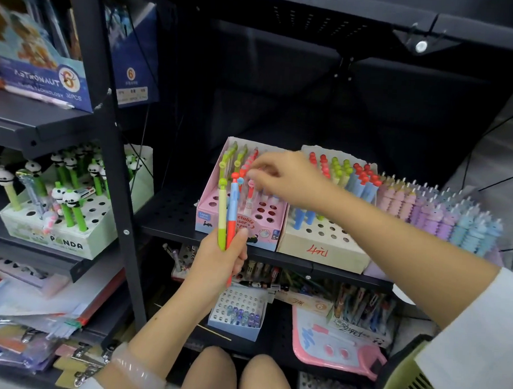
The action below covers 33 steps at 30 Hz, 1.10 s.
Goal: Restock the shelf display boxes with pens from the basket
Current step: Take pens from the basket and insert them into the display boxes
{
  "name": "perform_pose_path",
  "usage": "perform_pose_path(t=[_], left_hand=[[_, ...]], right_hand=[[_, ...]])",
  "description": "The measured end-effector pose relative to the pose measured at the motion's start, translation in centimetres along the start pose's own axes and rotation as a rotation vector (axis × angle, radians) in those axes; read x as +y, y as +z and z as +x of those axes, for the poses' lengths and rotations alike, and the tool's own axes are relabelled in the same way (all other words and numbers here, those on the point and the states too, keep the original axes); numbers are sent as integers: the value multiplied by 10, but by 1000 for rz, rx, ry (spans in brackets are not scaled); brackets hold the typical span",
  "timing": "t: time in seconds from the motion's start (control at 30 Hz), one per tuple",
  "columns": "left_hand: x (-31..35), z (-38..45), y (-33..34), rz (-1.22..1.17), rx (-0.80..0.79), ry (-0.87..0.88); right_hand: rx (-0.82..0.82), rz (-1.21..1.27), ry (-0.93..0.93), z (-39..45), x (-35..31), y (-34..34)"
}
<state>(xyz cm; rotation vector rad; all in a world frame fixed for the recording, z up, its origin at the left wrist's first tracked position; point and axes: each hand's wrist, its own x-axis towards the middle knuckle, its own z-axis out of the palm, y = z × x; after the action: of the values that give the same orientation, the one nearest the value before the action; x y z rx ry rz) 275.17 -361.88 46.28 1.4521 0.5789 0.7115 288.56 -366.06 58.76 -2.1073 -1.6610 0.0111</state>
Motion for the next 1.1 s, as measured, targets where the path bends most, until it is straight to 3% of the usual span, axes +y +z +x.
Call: perform_pose_path(t=[0.1, 0.4, 0.5, 0.57, 0.7, 0.77, 0.9, 1.1], left_hand=[[3, -2, 14, -3, -26, 24], [3, -1, 47, -89, -30, 79], [2, 2, 64, -74, -40, 106], [1, 3, 75, -68, -66, 101], [-4, 5, 89, -104, -134, 23], [-6, 5, 94, -83, -166, 3], [-8, 3, 103, -98, -205, -20], [-6, 3, 108, -147, -195, -28]], right_hand=[[-66, 191, 81, -19, -4, 14], [139, 713, 342, -58, 31, 9], [130, 798, 394, -75, 45, 6], [198, 730, 399, -82, 56, -3], [602, 528, 321, -87, 89, -37], [692, 325, 295, -90, 107, -46], [630, 111, 292, -92, 129, -36], [472, 25, 268, -85, 137, -24]])
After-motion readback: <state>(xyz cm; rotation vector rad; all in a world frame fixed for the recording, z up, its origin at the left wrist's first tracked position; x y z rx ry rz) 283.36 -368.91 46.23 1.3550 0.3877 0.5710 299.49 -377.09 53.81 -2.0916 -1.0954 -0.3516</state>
